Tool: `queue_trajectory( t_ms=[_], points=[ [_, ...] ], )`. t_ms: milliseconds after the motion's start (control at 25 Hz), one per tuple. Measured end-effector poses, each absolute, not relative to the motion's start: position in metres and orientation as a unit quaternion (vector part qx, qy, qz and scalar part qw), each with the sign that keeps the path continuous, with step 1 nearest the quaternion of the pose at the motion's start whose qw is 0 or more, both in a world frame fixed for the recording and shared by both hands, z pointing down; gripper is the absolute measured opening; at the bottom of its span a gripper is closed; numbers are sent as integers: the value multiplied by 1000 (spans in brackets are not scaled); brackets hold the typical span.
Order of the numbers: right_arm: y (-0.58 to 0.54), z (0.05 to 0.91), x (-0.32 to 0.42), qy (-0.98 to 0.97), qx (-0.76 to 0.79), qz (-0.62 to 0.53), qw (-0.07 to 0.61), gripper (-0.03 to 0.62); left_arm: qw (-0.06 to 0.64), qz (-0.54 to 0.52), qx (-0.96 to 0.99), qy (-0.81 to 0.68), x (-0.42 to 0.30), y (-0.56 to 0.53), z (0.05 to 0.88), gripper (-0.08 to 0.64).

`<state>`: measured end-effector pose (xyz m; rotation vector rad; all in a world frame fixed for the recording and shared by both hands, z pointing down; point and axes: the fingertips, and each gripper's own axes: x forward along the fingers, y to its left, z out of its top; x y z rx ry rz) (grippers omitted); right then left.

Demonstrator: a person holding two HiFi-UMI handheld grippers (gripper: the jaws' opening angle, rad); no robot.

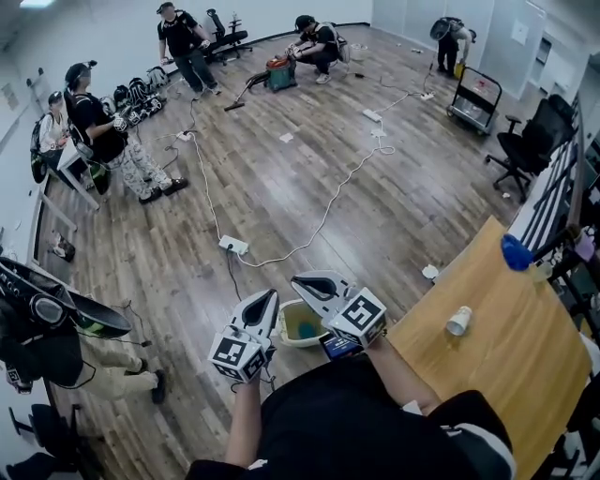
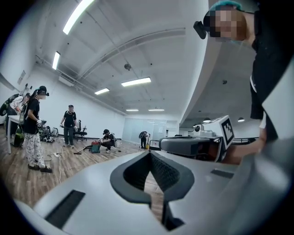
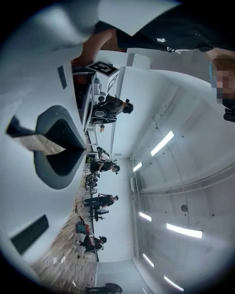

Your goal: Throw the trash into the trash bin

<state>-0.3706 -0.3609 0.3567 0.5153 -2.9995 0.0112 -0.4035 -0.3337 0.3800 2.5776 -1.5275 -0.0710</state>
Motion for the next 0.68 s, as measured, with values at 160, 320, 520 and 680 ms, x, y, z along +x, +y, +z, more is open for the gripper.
queue_trajectory(
  t_ms=[160, 320, 520, 680],
  points=[
    [-361, 360, -370, -986, 156, 2, 57, -2, 73, -24, 855, -513, -406, -339, 383, -3],
    [-364, 367, -370, -985, 161, 1, 56, -2, 78, -22, 856, -510, -404, -342, 389, -3],
    [-363, 367, -366, -985, 162, 3, 59, -2, 89, -28, 859, -504, -395, -341, 387, -3],
    [-363, 362, -363, -985, 160, 8, 58, -2, 90, -32, 862, -498, -387, -340, 379, -3]
  ],
)
